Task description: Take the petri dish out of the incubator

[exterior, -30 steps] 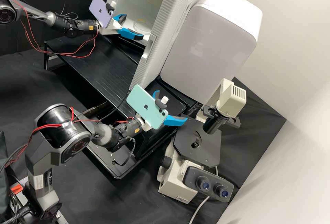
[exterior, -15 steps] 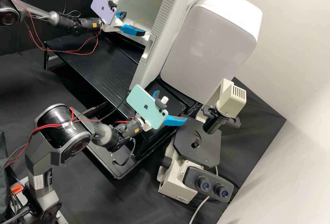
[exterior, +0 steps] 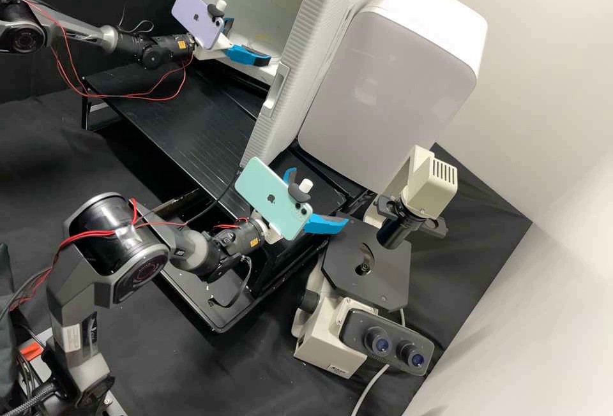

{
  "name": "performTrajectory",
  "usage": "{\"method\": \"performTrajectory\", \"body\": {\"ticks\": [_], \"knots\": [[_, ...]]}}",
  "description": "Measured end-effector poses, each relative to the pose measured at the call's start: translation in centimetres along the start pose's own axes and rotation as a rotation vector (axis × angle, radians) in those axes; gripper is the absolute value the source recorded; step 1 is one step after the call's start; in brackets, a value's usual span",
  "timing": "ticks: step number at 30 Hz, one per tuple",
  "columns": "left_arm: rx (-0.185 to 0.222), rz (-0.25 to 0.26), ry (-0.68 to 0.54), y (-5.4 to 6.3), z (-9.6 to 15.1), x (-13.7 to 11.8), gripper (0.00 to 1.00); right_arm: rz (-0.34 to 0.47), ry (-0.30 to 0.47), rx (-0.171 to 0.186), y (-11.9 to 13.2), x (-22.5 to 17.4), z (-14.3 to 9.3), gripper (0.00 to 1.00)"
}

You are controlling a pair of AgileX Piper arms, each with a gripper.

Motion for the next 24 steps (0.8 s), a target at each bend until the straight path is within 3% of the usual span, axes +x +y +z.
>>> {"method": "performTrajectory", "body": {"ticks": [13, 24], "knots": [[-0.021, -0.018, -0.029, 0.1, 1.0, 0.4, 1.00, 0.000, 0.000, 0.000, 0.0, 0.0, 0.0, 1.00], [-0.014, -0.007, -0.024, -0.2, 1.2, 1.3, 1.00, 0.000, 0.000, 0.000, 0.0, 0.0, 0.0, 1.00]]}}
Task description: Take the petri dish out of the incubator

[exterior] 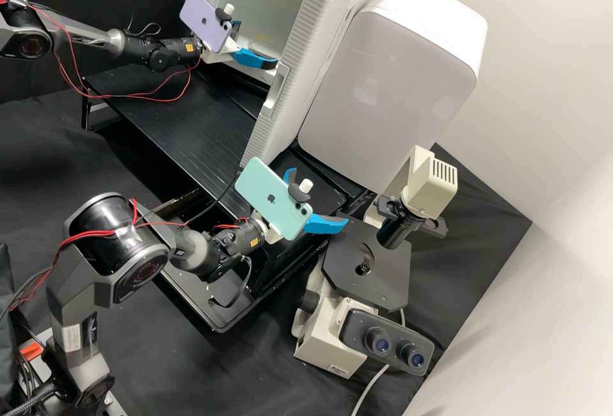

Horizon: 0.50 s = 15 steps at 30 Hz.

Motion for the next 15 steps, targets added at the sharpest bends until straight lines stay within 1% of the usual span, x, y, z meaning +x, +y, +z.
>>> {"method": "performTrajectory", "body": {"ticks": [2, 4, 5, 7, 11, 12, 15], "knots": [[0.005, -0.001, 0.010, 0.01, -0.07, 0.21, 1.00, 0.000, 0.000, 0.000, 0.00, 0.00, 0.00, 1.00], [-0.009, -0.007, 0.022, 0.24, -0.09, 0.36, 1.00, 0.000, 0.000, 0.000, 0.00, 0.00, 0.00, 1.00], [-0.009, -0.011, 0.027, 0.24, -0.12, 0.47, 1.00, 0.000, 0.000, 0.000, 0.00, 0.00, 0.00, 1.00], [-0.007, -0.002, 0.036, 0.47, -0.15, 0.67, 1.00, 0.000, 0.000, 0.000, 0.00, 0.00, 0.00, 1.00], [-0.004, -0.009, 0.037, 0.32, -0.16, 0.94, 1.00, 0.000, 0.000, 0.000, 0.00, 0.00, 0.00, 1.00], [-0.009, -0.012, 0.037, 0.22, -0.18, 1.03, 1.00, 0.000, 0.000, 0.000, 0.00, 0.00, 0.00, 1.00], [-0.002, -0.014, 0.037, 0.10, -0.09, 1.08, 1.00, 0.000, 0.000, 0.000, 0.00, 0.00, 0.00, 1.00]]}}
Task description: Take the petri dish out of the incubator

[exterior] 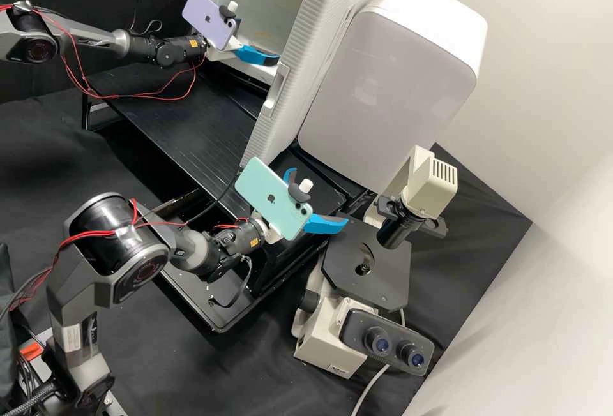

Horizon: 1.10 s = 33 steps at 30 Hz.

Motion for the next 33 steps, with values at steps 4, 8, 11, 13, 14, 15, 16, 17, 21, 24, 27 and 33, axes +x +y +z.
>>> {"method": "performTrajectory", "body": {"ticks": [4, 8, 11, 13, 14, 15, 16, 17, 21, 24, 27, 33], "knots": [[0.002, -0.003, -0.008, -0.3, 0.5, 0.0, 1.00, 0.000, 0.000, 0.000, 0.0, 0.0, 0.0, 1.00], [0.005, -0.004, -0.017, -0.4, 0.9, 0.0, 1.00, 0.000, 0.000, 0.000, 0.0, 0.0, 0.0, 1.00], [0.009, -0.007, -0.023, -0.7, 1.2, 0.0, 1.00, 0.000, 0.000, 0.000, 0.0, 0.0, 0.0, 1.00], [0.008, 0.002, -0.024, -0.8, 1.3, 0.0, 1.00, 0.000, 0.000, 0.000, 0.0, 0.0, 0.0, 1.00], [0.010, 0.004, -0.025, -0.8, 1.4, 0.0, 1.00, 0.000, 0.000, 0.000, 0.0, 0.0, 0.0, 1.00], [0.015, 0.007, -0.027, -0.8, 1.5, 0.0, 1.00, 0.000, 0.000, 0.000, 0.0, 0.0, 0.0, 1.00], [0.018, 0.007, -0.027, -0.8, 1.5, 0.1, 1.00, 0.000, 0.000, 0.000, 0.0, 0.0, 0.0, 1.00], [0.015, 0.012, -0.028, -0.7, 1.6, 0.1, 1.00, 0.000, 0.000, 0.000, 0.0, 0.0, 0.0, 1.00], [0.013, 0.011, -0.023, -0.8, 1.5, 0.2, 1.00, 0.000, 0.000, 0.000, 0.0, 0.0, 0.0, 1.00], [0.021, 0.011, -0.017, -0.8, 1.5, 0.3, 1.00, 0.000, 0.000, 0.000, 0.0, 0.0, 0.0, 1.00], [0.019, 0.014, -0.002, -0.7, 1.4, 0.4, 1.00, 0.000, 0.000, 0.000, 0.0, 0.0, 0.0, 1.00], [0.005, 0.010, 0.012, -0.5, 1.3, 0.7, 1.00, 0.000, 0.000, 0.000, 0.0, 0.0, 0.0, 1.00]]}}
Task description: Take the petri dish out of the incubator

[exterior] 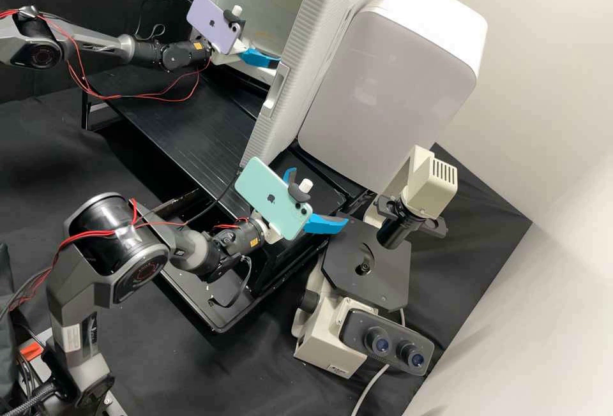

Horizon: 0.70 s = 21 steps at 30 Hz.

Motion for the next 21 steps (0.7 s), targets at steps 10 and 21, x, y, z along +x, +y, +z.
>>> {"method": "performTrajectory", "body": {"ticks": [10, 21], "knots": [[0.012, -0.004, 0.012, -0.09, -0.08, 0.23, 1.00, 0.000, 0.000, 0.000, 0.00, 0.00, 0.00, 1.00], [0.009, -0.002, 0.011, 0.01, -0.05, 0.26, 1.00, 0.000, 0.000, 0.000, 0.00, 0.00, 0.00, 1.00]]}}
